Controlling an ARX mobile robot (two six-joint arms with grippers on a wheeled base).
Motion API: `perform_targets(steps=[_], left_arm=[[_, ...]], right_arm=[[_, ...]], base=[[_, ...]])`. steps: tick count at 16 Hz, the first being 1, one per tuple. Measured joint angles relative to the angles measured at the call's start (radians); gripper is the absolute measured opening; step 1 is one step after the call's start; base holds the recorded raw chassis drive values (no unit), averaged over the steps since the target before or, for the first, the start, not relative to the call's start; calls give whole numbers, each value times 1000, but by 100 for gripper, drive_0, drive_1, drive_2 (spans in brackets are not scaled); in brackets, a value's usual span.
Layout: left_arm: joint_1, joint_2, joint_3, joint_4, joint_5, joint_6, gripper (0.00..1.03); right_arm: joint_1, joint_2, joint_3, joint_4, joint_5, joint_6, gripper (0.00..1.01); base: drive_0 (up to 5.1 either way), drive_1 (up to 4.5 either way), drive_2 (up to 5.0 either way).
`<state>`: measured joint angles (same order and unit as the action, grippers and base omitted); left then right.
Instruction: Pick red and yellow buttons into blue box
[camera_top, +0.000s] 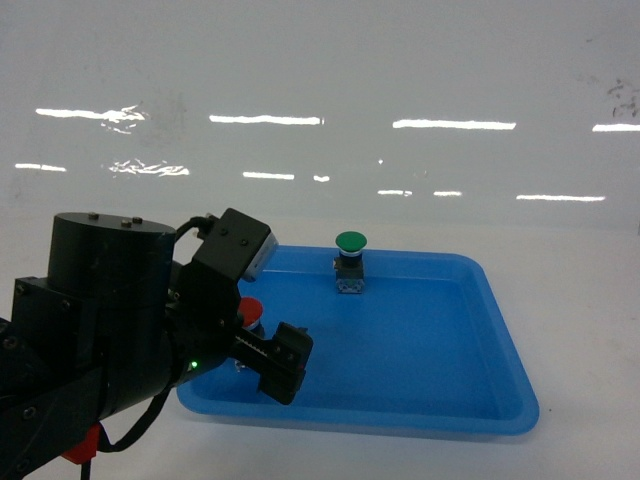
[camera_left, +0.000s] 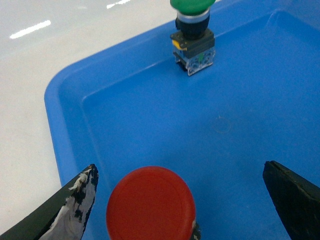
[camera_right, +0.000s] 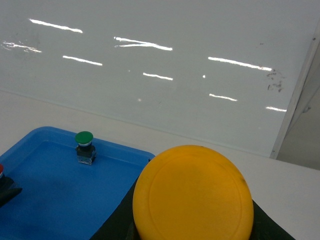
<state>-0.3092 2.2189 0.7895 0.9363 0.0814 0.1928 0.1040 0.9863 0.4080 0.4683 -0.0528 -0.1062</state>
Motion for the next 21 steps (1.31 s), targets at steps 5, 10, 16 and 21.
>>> perform_targets(steps=[5,10,16,21], left_arm=[[15,67,28,-11,-22,16,98],[20,87,61,-46,-29,25,98],[18,87,62,-45,-26,26,42],[133,-287,-237,150,51,78,24]], right_arm=[[0,0,0,0,0,0,27],[0,0,0,0,0,0,27],[0,0,0,0,0,0,27],[0,0,0,0,0,0,27]], base=[[0,0,0],[0,0,0],[0,0,0],[0,0,0]])
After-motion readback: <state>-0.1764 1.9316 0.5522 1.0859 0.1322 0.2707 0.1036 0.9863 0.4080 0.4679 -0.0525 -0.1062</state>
